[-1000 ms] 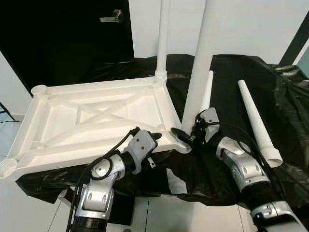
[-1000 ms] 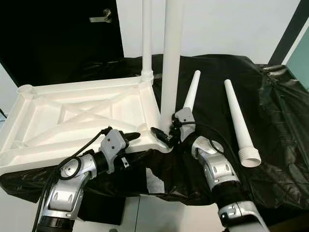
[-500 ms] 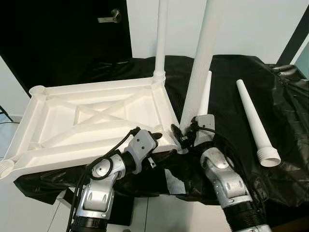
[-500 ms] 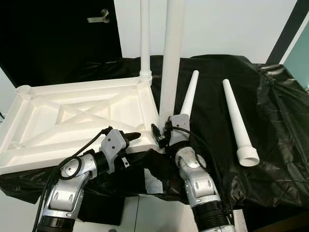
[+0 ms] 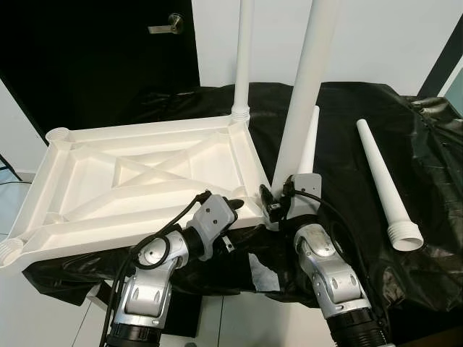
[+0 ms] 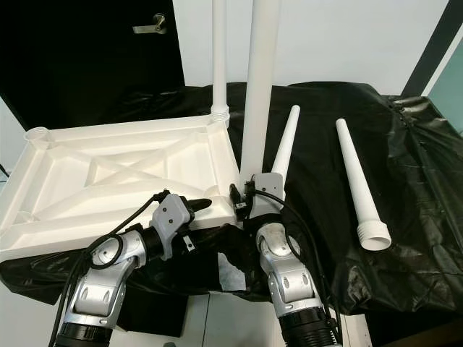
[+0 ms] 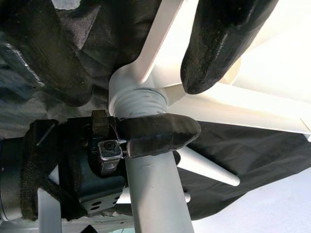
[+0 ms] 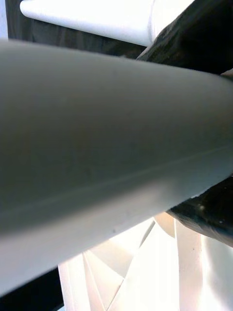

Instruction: Building children table

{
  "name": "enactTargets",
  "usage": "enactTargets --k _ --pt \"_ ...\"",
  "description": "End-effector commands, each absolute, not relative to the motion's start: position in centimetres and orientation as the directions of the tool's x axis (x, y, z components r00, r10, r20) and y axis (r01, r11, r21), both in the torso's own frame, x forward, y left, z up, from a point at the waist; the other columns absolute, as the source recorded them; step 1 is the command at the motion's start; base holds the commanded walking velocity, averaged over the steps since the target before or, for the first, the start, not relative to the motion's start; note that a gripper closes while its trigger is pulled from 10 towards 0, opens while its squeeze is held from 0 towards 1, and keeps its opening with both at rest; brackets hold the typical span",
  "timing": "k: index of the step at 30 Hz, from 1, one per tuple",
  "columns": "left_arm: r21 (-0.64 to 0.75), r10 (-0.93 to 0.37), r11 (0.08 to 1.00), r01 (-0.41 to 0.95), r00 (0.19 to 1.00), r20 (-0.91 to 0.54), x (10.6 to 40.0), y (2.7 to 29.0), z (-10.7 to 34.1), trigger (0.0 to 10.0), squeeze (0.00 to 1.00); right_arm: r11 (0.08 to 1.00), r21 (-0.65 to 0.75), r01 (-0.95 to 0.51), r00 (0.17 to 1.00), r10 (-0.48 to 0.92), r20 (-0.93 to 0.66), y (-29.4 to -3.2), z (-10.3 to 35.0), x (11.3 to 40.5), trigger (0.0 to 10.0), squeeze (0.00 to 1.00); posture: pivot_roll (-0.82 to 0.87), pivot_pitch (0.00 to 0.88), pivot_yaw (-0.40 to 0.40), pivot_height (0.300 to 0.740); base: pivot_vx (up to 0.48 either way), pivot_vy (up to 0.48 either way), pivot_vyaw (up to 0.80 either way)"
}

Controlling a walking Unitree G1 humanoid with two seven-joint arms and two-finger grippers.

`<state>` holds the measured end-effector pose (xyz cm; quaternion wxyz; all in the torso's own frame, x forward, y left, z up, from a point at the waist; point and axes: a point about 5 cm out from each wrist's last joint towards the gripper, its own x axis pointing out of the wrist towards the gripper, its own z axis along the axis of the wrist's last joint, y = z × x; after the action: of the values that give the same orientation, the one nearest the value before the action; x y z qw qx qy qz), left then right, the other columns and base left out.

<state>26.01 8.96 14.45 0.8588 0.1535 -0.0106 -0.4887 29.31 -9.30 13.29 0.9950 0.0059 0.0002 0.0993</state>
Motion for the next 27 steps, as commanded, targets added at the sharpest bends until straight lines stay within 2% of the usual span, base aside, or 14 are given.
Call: enactTargets --k 1,2,3,6,7,11,13,15,16,19,27 --pt "0.295 -0.754 0.601 0.742 0.65 -0.098 26.7 9.2 14.4 10.0 0.0 0.981 0.009 -0.195 0.98 0.196 -0.043 -9.6 12.5 29.0 10.0 0.09 -0.02 0.0 -0.001 0.74 0.0 0.0 0.0" --pt "0.295 -0.754 0.601 0.743 0.649 -0.098 26.7 9.2 14.4 10.0 0.0 0.981 0.005 -0.193 0.98 0.193 -0.041 -9.6 12.5 29.0 10.0 0.09 -0.02 0.0 -0.001 0.74 0.0 0.0 0.0" --pt "0.295 -0.755 0.6 0.744 0.648 -0.098 26.7 9.2 14.4 10.0 0.0 0.974 -0.012 -0.226 0.974 0.225 -0.024 -9.7 12.8 28.8 10.0 1.0 -0.02 0.0 0.001 0.74 0.0 0.0 0.0" --pt "0.295 -0.756 0.599 0.744 0.647 -0.099 26.6 9.2 14.4 10.0 0.0 0.966 -0.013 -0.257 0.966 0.257 -0.018 -9.8 12.9 28.7 10.0 1.0 -0.02 0.0 0.001 0.74 0.0 0.0 0.0" --pt "0.297 -0.758 0.595 0.747 0.645 -0.103 26.6 9.2 14.4 10.0 0.0 0.95 -0.018 -0.313 0.95 0.313 -0.006 -10.6 13.2 28.6 10.0 1.0 -0.02 0.0 0.006 0.74 0.0 0.0 0.0" --pt "0.299 -0.76 0.59 0.75 0.641 -0.107 26.5 9.3 14.4 10.0 0.0 0.929 -0.044 -0.367 0.93 0.367 0.01 -11.4 13.5 28.6 10.0 1.0 -0.02 0.0 0.01 0.74 0.0 0.0 0.0" --pt "0.302 -0.763 0.584 0.753 0.637 -0.111 26.5 9.3 14.4 10.0 0.0 0.878 -0.071 -0.473 0.88 0.475 0.009 -11.8 13.8 28.5 10.0 1.0 -0.02 0.0 0.015 0.74 0.0 0.0 0.0" --pt "0.303 -0.764 0.583 0.754 0.635 -0.112 26.6 9.3 14.4 10.0 0.0 0.863 -0.089 -0.498 0.866 0.501 0.008 -11.9 13.9 28.5 10.0 1.0 -0.02 0.0 0.015 0.74 0.0 0.0 0.0" --pt "0.304 -0.765 0.581 0.755 0.634 -0.112 26.6 9.3 14.4 10.0 0.0 0.843 -0.1 -0.529 0.847 0.531 0.002 -12.2 14.0 28.6 10.0 0.0 -0.02 0.0 0.014 0.74 0.0 0.0 0.0" --pt "0.303 -0.767 0.58 0.756 0.632 -0.108 26.7 9.1 14.5 10.0 0.0 0.797 -0.113 -0.593 0.804 0.594 -0.026 -12.9 14.2 29.4 10.0 0.0 -0.03 0.0 0.016 0.74 0.0 0.0 0.0" --pt "0.3 -0.771 0.576 0.76 0.627 -0.108 26.6 9.0 14.4 10.0 0.0 0.731 -0.191 -0.655 0.752 0.656 -0.07 -13.1 14.1 30.7 10.0 0.0 -0.02 0.0 0.012 0.74 0.0 0.0 0.0"
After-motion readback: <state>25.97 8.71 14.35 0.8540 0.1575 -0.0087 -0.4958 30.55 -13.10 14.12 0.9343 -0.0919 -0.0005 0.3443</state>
